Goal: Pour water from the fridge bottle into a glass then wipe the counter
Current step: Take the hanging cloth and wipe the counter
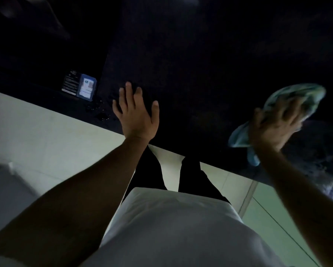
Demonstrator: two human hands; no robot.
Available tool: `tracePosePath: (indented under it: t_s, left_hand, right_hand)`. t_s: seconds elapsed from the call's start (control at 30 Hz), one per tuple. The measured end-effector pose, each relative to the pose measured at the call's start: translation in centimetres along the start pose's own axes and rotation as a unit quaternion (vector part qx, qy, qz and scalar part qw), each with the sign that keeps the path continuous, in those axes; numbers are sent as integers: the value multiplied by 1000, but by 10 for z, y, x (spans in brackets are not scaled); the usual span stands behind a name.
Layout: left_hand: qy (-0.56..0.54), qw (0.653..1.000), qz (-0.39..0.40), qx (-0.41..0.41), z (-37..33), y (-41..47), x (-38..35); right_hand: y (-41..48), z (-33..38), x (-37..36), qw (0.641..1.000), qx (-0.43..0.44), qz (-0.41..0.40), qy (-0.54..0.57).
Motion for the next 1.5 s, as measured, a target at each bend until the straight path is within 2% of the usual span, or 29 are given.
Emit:
tracePosePath:
  t_s: [0.13, 0.27, 0.4, 0.47, 0.53, 0.6, 0.7, 0.77, 0.87, 0.93, 1.07, 1.13, 1.23, 1.33, 1.43, 1.5]
  left_hand:
    - [-33, 999, -7, -11, 3, -2, 2]
    - [-141, 989, -39, -19, 8, -4, 10]
    - [-283, 954, -90, -45, 51, -7, 30]
    - [-272, 951, -134, -54, 87, -11, 42]
    - [-244, 955, -158, -63, 123, -14, 50]
    - [-228, 960, -153, -45, 152, -14, 53]
    - [-250, 964, -96, -10, 176, -7, 55]
    - [-264, 961, -75, -6, 179, 2, 57]
    - [-277, 959, -62, -3, 180, 9, 60]
    - [-264, 962, -64, -26, 177, 7, 62]
    - [-248, 965, -61, -50, 158, 0, 59]
    - [-221, 972, -52, -52, 142, -6, 56]
    - [-144, 989, -14, -34, 106, -17, 55]
    - [-93, 994, 41, -47, 62, -29, 49]
    - [-79, 992, 73, -58, 21, -40, 41]
    - [-68, 992, 86, -62, -7, -50, 35]
  right_hand:
    - [-87, 83, -39, 995, 76, 62, 26]
    - [-69, 186, -48, 983, 156, 90, 31]
    - [-55, 269, -65, 937, 327, 122, -21]
    - [-74, 299, -73, 907, 392, 147, -44]
    - [-108, 325, -80, 893, 416, 161, -58]
    - [-143, 349, -88, 905, 383, 167, -80]
    - [-177, 382, -96, 948, 254, 176, -79]
    - [-183, 395, -99, 961, 189, 193, -56]
    - [-183, 400, -101, 967, 163, 194, -31]
    - [-180, 399, -98, 959, 190, 207, -41]
    - [-150, 378, -90, 930, 307, 194, -54]
    - [-119, 349, -83, 925, 330, 185, -33]
    - [-65, 267, -67, 963, 238, 129, 0]
    - [-25, 139, -46, 988, 132, 76, 35]
    - [-12, -12, -13, 999, 3, 40, 24]
    - [-17, -111, 15, 993, -108, 27, 25]
Point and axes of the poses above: each hand's wrist, its own y-axis towards the middle knuckle, its own x-axis out of the back of the hand, z = x × y, the point moved 1 cm from there along y, towards the middle knuckle, and after that the axes turned 1 degree about -x, right-handed, at the moved point
